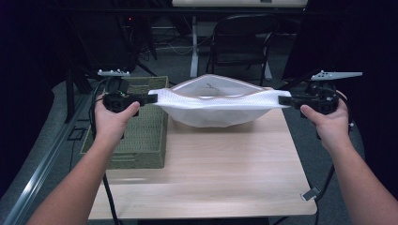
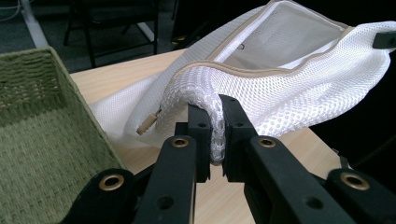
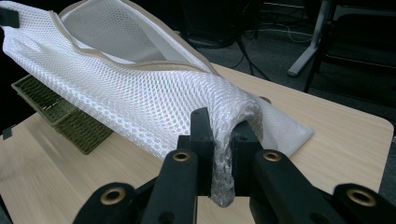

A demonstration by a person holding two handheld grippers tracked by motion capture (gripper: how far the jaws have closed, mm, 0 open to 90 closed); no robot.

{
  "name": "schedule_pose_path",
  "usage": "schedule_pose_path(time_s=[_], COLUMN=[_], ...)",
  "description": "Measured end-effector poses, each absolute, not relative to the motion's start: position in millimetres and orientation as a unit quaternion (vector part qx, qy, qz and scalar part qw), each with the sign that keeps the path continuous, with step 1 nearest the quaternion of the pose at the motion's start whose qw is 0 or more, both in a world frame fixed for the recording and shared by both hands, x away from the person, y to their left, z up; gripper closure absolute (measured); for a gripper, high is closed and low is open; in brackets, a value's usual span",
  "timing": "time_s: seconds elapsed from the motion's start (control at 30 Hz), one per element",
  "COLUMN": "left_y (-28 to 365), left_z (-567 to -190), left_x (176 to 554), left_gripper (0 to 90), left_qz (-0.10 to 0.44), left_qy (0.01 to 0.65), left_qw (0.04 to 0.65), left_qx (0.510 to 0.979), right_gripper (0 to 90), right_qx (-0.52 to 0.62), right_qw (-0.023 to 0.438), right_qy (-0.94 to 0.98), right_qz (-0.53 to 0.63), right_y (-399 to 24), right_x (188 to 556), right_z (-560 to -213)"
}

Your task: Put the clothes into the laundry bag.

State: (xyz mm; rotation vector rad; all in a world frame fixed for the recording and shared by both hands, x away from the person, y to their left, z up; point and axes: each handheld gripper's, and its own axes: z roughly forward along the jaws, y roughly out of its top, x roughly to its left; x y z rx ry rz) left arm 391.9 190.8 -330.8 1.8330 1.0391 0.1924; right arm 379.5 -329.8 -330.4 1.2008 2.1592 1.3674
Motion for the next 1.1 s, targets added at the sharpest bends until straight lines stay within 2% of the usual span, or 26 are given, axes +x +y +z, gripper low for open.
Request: schedule_pose_path(time_s=[0.7,1.1], left_y=[191,189], left_z=[-356,-403], left_x=[362,318], left_gripper=[84.7,84.4], left_qz=[0.08,0.078], left_qy=[0.417,0.406], left_qw=[0.48,0.476], left_qx=[0.768,0.777], right_gripper=[82.4,81.8], right_qx=[0.403,0.398], right_qw=[0.149,0.142], right_qy=[0.773,0.787], right_qz=[0.467,0.45], right_y=[-328,-328], right_x=[354,320], right_z=[-353,-391])
